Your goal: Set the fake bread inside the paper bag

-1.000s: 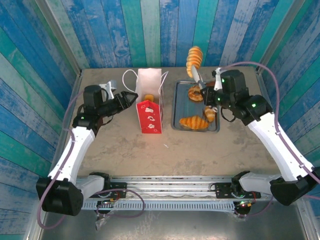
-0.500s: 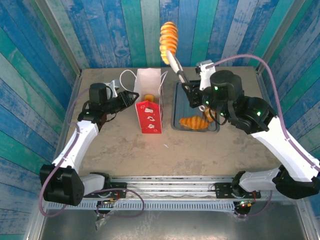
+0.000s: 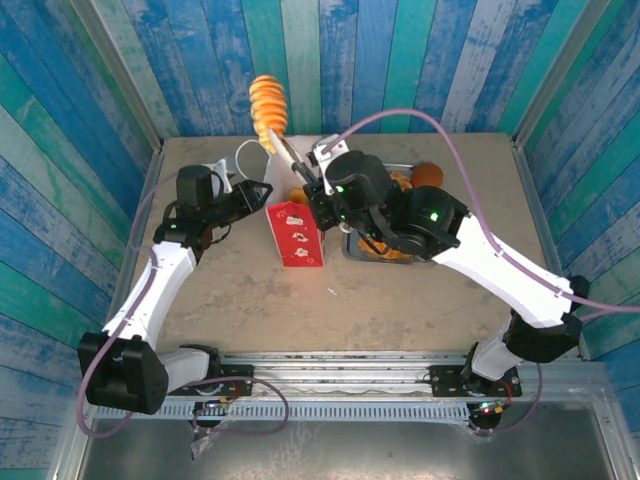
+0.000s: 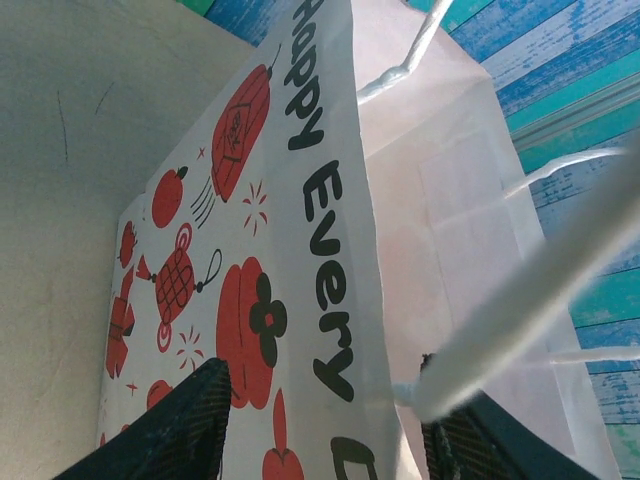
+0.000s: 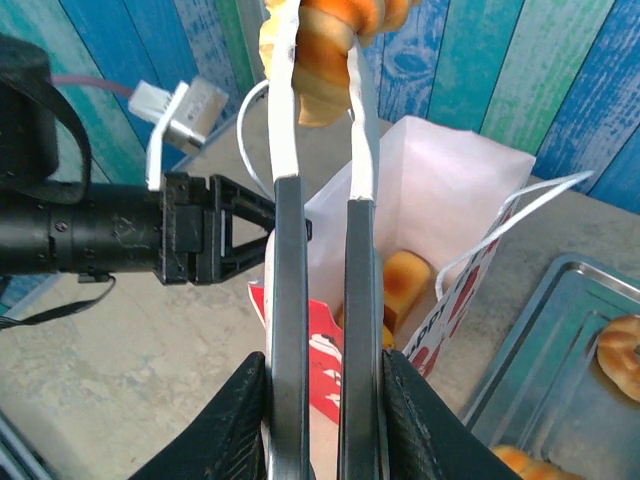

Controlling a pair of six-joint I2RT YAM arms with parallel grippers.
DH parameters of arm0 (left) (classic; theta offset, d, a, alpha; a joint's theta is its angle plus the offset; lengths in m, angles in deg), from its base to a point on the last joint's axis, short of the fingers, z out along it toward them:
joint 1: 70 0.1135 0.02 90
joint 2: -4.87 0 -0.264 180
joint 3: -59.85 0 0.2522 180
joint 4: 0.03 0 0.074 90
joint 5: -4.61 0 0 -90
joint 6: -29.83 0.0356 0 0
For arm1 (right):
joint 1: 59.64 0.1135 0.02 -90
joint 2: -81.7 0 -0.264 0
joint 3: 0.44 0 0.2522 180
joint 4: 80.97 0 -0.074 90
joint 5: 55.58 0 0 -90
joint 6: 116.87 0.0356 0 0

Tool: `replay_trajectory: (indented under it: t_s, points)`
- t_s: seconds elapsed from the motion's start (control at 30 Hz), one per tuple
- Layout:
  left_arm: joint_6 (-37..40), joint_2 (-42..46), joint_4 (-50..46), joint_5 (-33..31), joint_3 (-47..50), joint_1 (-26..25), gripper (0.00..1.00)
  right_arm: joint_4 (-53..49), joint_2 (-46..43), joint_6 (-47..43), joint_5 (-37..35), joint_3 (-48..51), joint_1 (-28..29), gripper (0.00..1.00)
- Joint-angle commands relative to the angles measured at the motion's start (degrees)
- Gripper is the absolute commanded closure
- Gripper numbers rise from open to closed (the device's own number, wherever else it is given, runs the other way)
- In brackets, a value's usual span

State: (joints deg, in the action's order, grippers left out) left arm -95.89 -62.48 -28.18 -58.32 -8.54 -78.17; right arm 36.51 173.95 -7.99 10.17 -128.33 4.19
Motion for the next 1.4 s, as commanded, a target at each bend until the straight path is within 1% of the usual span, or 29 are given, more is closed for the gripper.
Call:
replay_trajectory:
  t_s: [0.0, 0.27, 0.53, 0.87, 1.1, 1.37]
  points:
    - [1.7, 3.4, -0.9, -1.1, -1.8, -0.2, 0.49, -3.0, 1.1, 1.9, -3.4, -2.7, 0.6, 0.95]
    - [2.1, 3.8, -1.3, -1.2, -1.5, -0.2, 0.51, -8.7, 2.7, 4.7, -5.3, -2.5, 0.7, 0.95]
    - [2.3, 4.0, -1.7, -1.7, -1.3, -0.2, 0.58, -14.2, 3.3, 6.1, -4.7, -2.3, 0.7, 0.94]
    - [2.4, 4.5, -1.9, -2.1, -1.3, -0.2, 0.59, -17.8, 4.9, 6.6, -5.7, -2.5, 0.6, 0.93]
    - [2.2, 4.5, -1.8, -2.0, -1.5, -0.2, 0.59, -18.5, 6.6, 6.0, -6.5, -2.9, 0.7, 0.86]
    - [2.2, 4.8, -2.1, -2.0, -1.6, -0.2, 0.59, -19.1, 7.1, 5.9, -6.4, -3.1, 0.7, 0.72]
